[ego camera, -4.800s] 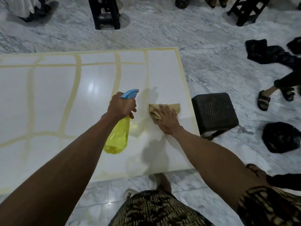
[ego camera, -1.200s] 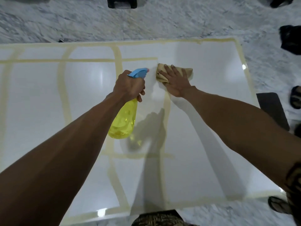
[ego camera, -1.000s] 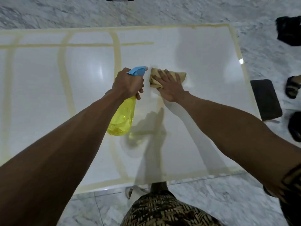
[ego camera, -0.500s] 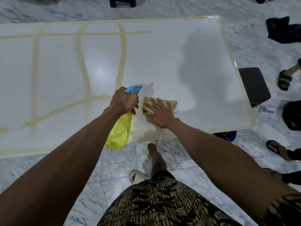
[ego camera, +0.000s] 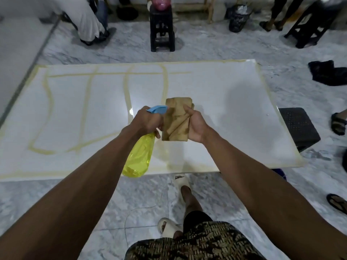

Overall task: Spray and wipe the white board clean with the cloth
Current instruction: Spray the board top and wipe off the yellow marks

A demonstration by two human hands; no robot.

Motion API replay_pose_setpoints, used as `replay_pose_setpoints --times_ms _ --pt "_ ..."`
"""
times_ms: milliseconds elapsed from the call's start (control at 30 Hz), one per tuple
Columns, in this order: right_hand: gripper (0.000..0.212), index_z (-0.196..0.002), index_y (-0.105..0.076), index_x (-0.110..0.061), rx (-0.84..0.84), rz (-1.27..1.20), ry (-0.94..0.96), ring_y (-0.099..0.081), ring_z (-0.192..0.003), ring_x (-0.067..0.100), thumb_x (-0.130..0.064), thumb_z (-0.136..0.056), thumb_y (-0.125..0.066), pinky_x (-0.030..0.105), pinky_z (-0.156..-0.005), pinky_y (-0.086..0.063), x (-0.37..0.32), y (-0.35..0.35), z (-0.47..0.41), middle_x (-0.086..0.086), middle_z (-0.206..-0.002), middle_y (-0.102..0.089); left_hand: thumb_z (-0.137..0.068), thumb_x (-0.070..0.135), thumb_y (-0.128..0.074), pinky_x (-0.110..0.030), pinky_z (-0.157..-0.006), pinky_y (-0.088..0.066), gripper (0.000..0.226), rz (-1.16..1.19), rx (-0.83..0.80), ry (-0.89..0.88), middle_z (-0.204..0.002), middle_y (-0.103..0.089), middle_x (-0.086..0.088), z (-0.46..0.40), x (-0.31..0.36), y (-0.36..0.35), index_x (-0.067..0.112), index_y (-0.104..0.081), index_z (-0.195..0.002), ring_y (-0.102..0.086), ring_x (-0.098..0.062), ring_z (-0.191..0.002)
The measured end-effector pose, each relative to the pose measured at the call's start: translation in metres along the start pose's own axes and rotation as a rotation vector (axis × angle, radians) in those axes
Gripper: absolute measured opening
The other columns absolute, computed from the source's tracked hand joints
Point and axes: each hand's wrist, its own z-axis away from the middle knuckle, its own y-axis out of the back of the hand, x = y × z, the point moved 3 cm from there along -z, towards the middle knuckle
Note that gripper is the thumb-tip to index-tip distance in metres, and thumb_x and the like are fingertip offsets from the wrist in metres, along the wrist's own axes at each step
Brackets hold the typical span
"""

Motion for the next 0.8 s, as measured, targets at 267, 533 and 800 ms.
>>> replay_pose_setpoints --times_ms 267,533,800 --pt "0.066 -0.140 -0.051 -0.005 -0.024 -0.124 0.030 -0.046 -0.136 0.035 -0.053 -0.101 -0.031 0.054 -0.117 -0.028 -0.012 -0.048 -0.020 0.020 -0.146 -0.049 -0.086 0.006 -0.050 -0.037 -0.054 -0.060 0.033 -0.054 0.059 -0.022 -0.073 -0.067 -0.017 0.004 0.013 0.035 0.020 -0.077 -0.099 -0.066 -0.035 -0.061" --pt "0.059 -0.139 -0.054 -0.006 -0.037 -0.018 0.072 -0.052 -0.130 0.036 -0.048 -0.101 -0.037 0.051 -0.113 -0.036 -0.019 -0.066 -0.035 0.020 -0.141 -0.054 -0.073 0.035 -0.054 -0.048 -0.077 -0.065 0.046 -0.135 0.167 0.011 -0.056 -0.070 -0.004 -0.003 0.011 0.069 0.002 -0.070 -0.100 -0.070 -0.028 -0.051" --pt "0.052 -0.136 -0.054 -0.002 0.015 0.189 0.064 -0.059 -0.110 0.034 -0.019 -0.087 -0.050 0.044 -0.097 -0.048 -0.030 -0.084 -0.049 0.022 -0.129 -0.060 -0.068 0.038 -0.054 -0.048 -0.080 -0.064 0.048 -0.115 0.138 -0.007 -0.062 -0.074 -0.009 -0.005 0.024 0.090 -0.001 -0.069 -0.090 -0.073 -0.034 -0.056"
